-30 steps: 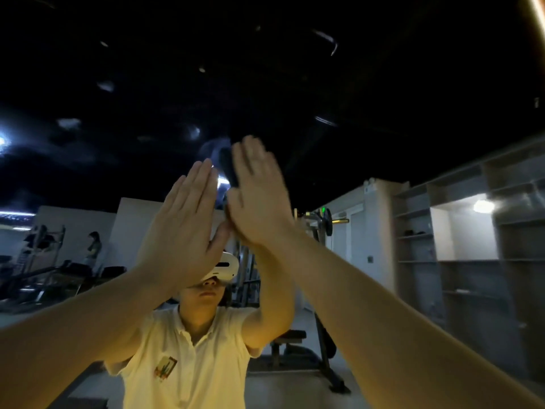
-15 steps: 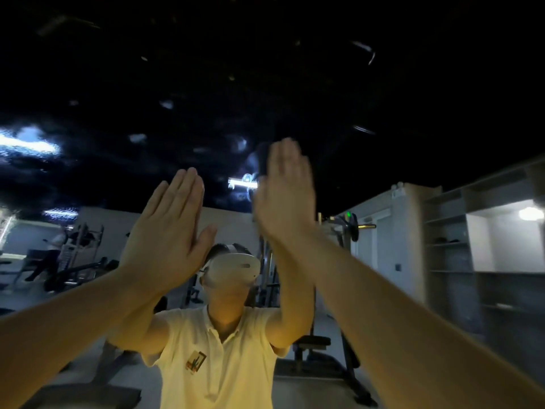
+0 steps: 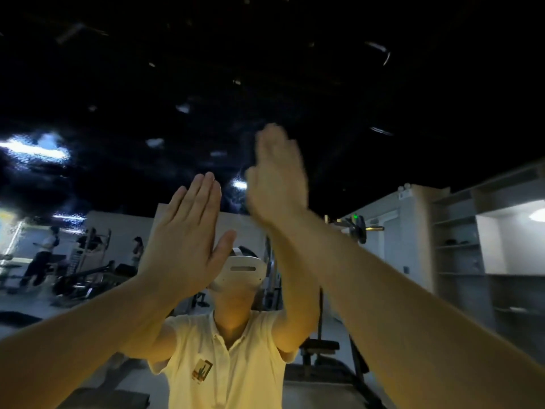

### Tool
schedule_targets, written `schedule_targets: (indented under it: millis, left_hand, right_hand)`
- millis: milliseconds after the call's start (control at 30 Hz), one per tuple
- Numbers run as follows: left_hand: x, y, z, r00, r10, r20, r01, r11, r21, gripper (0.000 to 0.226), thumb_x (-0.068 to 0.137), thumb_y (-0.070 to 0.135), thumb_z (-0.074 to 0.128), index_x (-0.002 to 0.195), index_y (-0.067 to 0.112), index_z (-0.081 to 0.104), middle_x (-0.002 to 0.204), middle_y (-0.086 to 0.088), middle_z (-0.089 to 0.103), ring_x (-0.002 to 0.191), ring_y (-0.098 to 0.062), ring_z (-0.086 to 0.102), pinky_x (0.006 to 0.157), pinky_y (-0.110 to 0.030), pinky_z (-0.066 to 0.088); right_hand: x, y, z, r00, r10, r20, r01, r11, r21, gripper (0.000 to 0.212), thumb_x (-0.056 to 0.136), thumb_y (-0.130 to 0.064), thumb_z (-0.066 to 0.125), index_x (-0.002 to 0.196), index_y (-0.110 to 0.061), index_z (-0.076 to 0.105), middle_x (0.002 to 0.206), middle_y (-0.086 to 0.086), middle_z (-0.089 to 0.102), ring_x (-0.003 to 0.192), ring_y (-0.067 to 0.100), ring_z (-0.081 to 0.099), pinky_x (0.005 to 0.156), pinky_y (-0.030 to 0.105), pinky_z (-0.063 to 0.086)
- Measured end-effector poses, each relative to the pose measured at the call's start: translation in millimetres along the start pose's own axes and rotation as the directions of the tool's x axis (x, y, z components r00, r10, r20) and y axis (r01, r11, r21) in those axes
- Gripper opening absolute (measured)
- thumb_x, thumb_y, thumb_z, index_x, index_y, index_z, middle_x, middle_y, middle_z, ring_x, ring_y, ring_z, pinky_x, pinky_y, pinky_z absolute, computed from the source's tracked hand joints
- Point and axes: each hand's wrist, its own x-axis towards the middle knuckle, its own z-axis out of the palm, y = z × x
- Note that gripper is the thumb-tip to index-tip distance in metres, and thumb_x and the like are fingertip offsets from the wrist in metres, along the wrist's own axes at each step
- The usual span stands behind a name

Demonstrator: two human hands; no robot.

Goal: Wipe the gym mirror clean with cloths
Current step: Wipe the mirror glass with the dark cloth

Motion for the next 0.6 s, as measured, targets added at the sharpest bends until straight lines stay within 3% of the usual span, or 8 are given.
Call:
schedule_targets:
  millis: [67,133,233,333,400,467,533,600]
  left_hand:
    - [-0.1,0.0,0.1,1.0,0.001,-0.005,-0.001,1.0,-0.007,0.079,0.108,0.056,0.017,0.162,-0.001,0.012,0.171,-0.019,0.006,0.161,-0.026,0.001,0.13,-0.049,0.012]
    - [-1.1,-1.6,0.1,1.0,0.016,-0.005,-0.016,1.0,-0.001,0.079,0.108,0.056,0.02,0.162,-0.002,0.012,0.171,-0.019,0.005,0.161,-0.027,0.001,0.13,-0.049,0.011]
    - [-3.2,-2.4,0.1,1.0,0.031,0.006,-0.031,0.999,0.019,0.081,0.107,0.056,0.02,0.163,-0.001,0.009,0.172,-0.018,0.001,0.161,-0.026,-0.002,0.13,-0.048,0.01]
    - [-4.2,-1.2,1.0,1.0,0.012,0.002,-0.012,1.0,0.027,0.081,0.107,0.056,0.018,0.163,-0.001,0.009,0.172,-0.018,0.002,0.161,-0.027,-0.001,0.13,-0.049,0.011]
    - [-4.6,-0.7,1.0,1.0,0.013,-0.001,-0.013,1.0,0.022,0.08,0.107,0.056,0.017,0.163,-0.001,0.008,0.172,-0.018,0.002,0.161,-0.026,-0.001,0.13,-0.048,0.011]
    - [-4.7,-1.6,0.7,1.0,0.014,-0.001,-0.014,1.0,0.011,0.08,0.107,0.056,0.017,0.163,-0.001,0.008,0.172,-0.018,0.001,0.161,-0.026,-0.001,0.13,-0.048,0.011]
    - [-4.6,-2.7,-0.2,1.0,0.015,0.003,-0.015,1.0,-0.001,0.081,0.107,0.057,0.017,0.163,-0.001,0.008,0.172,-0.017,0.001,0.161,-0.025,-0.002,0.13,-0.048,0.011]
    - [-4.0,-2.7,-0.1,1.0,0.015,0.0,-0.015,1.0,-0.018,0.081,0.107,0.057,0.016,0.163,-0.001,0.009,0.172,-0.017,0.002,0.161,-0.025,-0.001,0.13,-0.048,0.011]
  right_hand:
    - [-22.6,-17.7,-2.8,0.946,-0.307,0.104,0.302,0.951,0.066,0.066,0.101,-0.03,0.04,0.162,-0.01,0.023,0.171,0.008,0.015,0.158,0.019,0.007,0.128,0.038,-0.001]
    - [-27.7,6.9,-6.8,0.909,-0.396,0.128,0.389,0.918,0.077,0.067,0.1,-0.026,0.044,0.162,-0.012,0.024,0.171,0.004,0.016,0.158,0.014,0.007,0.128,0.036,-0.004]
    - [-33.1,74.1,-6.6,0.994,-0.092,0.054,0.096,0.993,-0.073,0.075,0.092,-0.025,0.06,0.159,-0.011,0.03,0.168,0.006,0.027,0.155,0.018,0.021,0.129,0.041,0.007]
    - [-34.3,113.1,-10.0,0.953,0.302,-0.009,-0.301,0.949,-0.089,0.065,0.1,-0.028,0.034,0.161,-0.007,0.024,0.169,0.012,0.022,0.157,0.024,0.017,0.128,0.044,0.013]
    - [-31.1,91.7,-6.2,0.918,0.395,-0.036,-0.396,0.917,-0.055,0.066,0.1,-0.03,0.022,0.162,-0.006,0.021,0.17,0.014,0.019,0.158,0.026,0.012,0.128,0.046,0.013]
    - [-35.4,51.9,-2.1,0.957,0.286,-0.053,-0.288,0.957,-0.038,0.069,0.097,-0.03,0.025,0.161,-0.005,0.021,0.169,0.016,0.019,0.157,0.029,0.013,0.127,0.049,0.017]
    - [-51.4,11.9,4.1,1.0,0.028,-0.003,-0.028,0.999,-0.038,0.07,0.096,-0.029,0.032,0.161,-0.006,0.021,0.17,0.016,0.016,0.158,0.029,0.011,0.128,0.049,0.015]
    - [-73.5,-11.0,6.1,0.97,-0.221,0.099,0.227,0.973,-0.053,0.071,0.099,-0.034,0.032,0.162,-0.005,0.017,0.171,0.015,0.011,0.159,0.027,0.005,0.129,0.047,0.009]
